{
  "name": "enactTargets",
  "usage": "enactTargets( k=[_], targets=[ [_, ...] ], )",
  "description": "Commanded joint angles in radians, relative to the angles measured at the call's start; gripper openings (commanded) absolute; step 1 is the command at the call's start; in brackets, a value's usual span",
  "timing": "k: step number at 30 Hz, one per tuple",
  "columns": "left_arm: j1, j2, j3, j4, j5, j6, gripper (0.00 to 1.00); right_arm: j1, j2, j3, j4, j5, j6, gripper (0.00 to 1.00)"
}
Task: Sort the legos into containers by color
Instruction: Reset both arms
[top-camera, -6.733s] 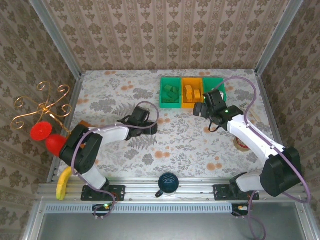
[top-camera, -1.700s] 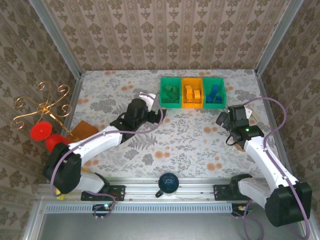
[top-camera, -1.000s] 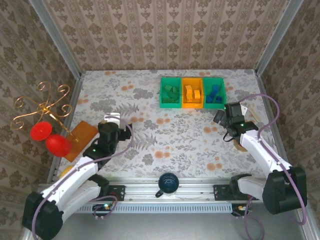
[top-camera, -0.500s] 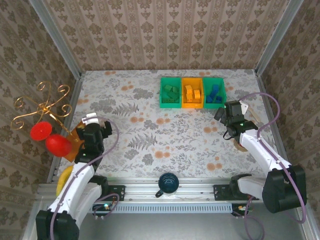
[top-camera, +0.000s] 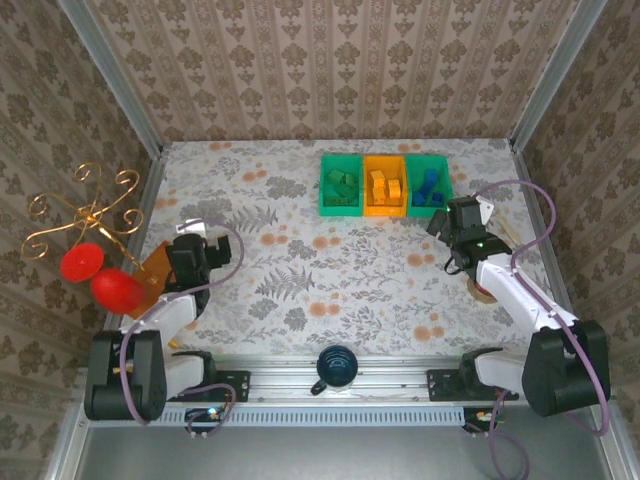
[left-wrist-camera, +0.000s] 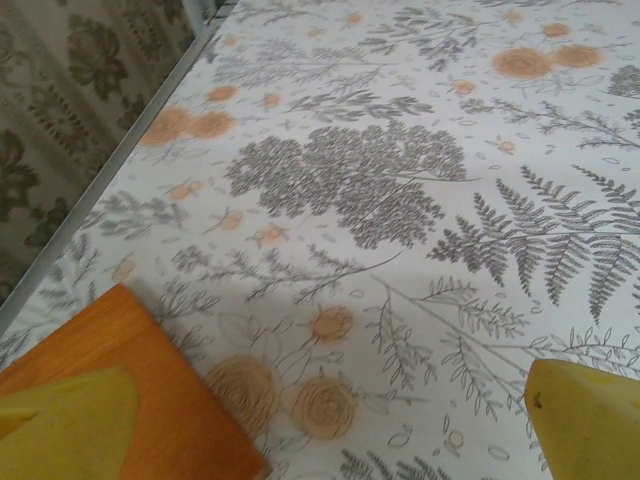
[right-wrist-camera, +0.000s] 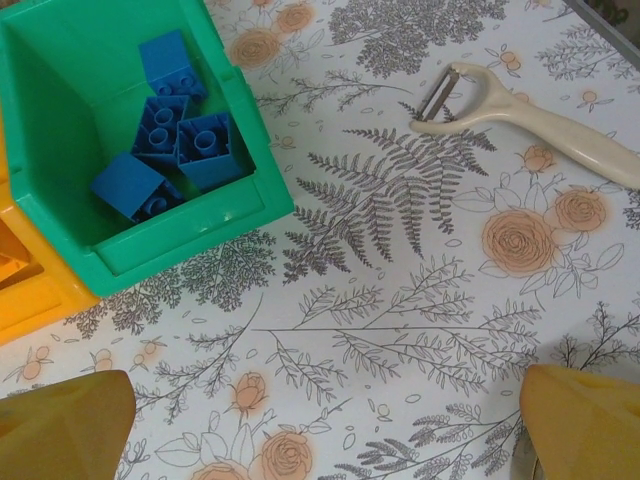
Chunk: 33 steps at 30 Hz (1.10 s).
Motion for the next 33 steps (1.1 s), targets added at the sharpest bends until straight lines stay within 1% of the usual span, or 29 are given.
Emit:
enactTargets(
  k=[1,5,10,13,16,17,20,21,25,26,28,29,32,33],
  targets=[
    [0.008,0.057,0.011,0.169,0.059,0.085,1.0,-0.005,0.018,0.035,0.045,0.052,-0.036,1.0],
    [0.021,0.132,0.023,0.238,0.08,0.122,1.0,-0.004,0.042,0.044,0.085,0.06,-0.077,1.0],
    [0.053,0.174,0.024,0.316,0.17,0.136,1.0,-0.004,0.056,0.004,0.211,0.074,-0.141,1.0],
    [0.066,0.186,0.044,0.291,0.216,0.135,1.0,-0.004,0.05,-0.037,0.294,0.085,-0.178,1.0],
    [0.067,0.193,0.048,0.293,0.251,0.135,1.0,-0.004,0.041,-0.061,0.337,0.095,-0.214,1.0],
    [0.067,0.198,0.042,0.309,0.268,0.131,1.0,-0.004,0.04,-0.065,0.344,0.097,-0.225,1.0],
    [0.068,0.268,0.007,0.458,0.342,0.151,1.0,-0.004,0.035,-0.075,0.364,0.095,-0.268,1.0],
    [0.067,0.291,0.012,0.466,0.36,0.16,1.0,-0.004,0.033,-0.079,0.375,0.091,-0.282,1.0],
    [0.064,0.345,0.036,0.466,0.362,0.166,1.0,-0.004,0.013,-0.131,0.474,0.065,-0.334,1.0],
    [0.073,0.354,0.036,0.475,0.364,0.151,1.0,-0.004,0.008,-0.147,0.502,0.056,-0.347,1.0],
    [0.107,0.371,0.033,0.5,0.41,0.121,1.0,-0.004,-0.003,-0.185,0.574,0.038,-0.376,1.0],
    [0.11,0.368,0.03,0.501,0.416,0.119,1.0,-0.004,-0.006,-0.201,0.6,0.03,-0.388,1.0],
    [0.109,0.371,0.033,0.497,0.409,0.122,1.0,-0.004,-0.002,-0.243,0.684,0.015,-0.423,1.0],
    [0.107,0.37,0.036,0.493,0.378,0.115,1.0,-0.004,0.004,-0.256,0.712,0.014,-0.434,1.0]
  ],
)
